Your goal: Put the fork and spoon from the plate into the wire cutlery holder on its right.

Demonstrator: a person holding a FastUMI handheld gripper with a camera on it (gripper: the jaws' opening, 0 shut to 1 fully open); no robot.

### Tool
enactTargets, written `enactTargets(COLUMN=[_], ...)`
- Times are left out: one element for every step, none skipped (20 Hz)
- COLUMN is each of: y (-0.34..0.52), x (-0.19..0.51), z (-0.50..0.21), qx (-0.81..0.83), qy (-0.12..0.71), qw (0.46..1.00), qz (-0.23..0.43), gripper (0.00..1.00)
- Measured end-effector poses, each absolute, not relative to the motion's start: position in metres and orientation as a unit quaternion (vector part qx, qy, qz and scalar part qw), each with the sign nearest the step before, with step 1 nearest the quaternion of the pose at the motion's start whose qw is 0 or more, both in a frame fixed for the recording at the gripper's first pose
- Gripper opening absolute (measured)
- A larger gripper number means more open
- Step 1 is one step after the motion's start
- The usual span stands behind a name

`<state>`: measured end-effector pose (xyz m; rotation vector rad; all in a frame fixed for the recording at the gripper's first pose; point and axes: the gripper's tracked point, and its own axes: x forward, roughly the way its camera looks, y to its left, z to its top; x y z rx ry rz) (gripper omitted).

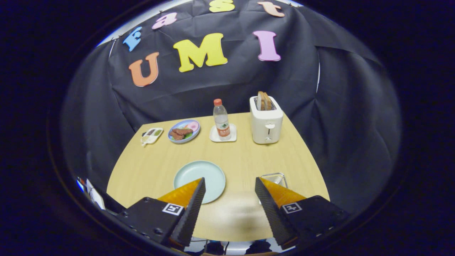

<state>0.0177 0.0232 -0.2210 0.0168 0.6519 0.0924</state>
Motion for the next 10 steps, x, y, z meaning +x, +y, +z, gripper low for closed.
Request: enactTargets(y=[0.031, 0.038, 0.042, 0.047, 0.051, 0.055, 0.059, 0.060, 0.067, 0.077], x=[0.015, 0.013, 0.011, 0.008, 0.005, 0.003, 0.000, -0.004, -0.009, -0.017], z=[-0.212, -0.203, -0.192, -0.180, -0.166, -0.151, -0.133, -0.117, -0.096, -0.077], qx=[0.010, 0.012, 0.015, 0.017, 0.015, 0.010, 0.001, -0.009, -0.009, -0.003], qy=[0.310, 0.297, 0.283, 0.266, 0.249, 0.227, 0.201, 0.171, 0.139, 0.106], qw=[0.949, 0.953, 0.958, 0.962, 0.967, 0.972, 0.978, 0.984, 0.988, 0.991], qz=[0.051, 0.052, 0.049, 0.049, 0.049, 0.052, 0.054, 0.053, 0.065, 0.080], gripper=[0.87, 0.93, 0.96, 0.97, 0.96, 0.96, 0.97, 0.97, 0.97, 0.97])
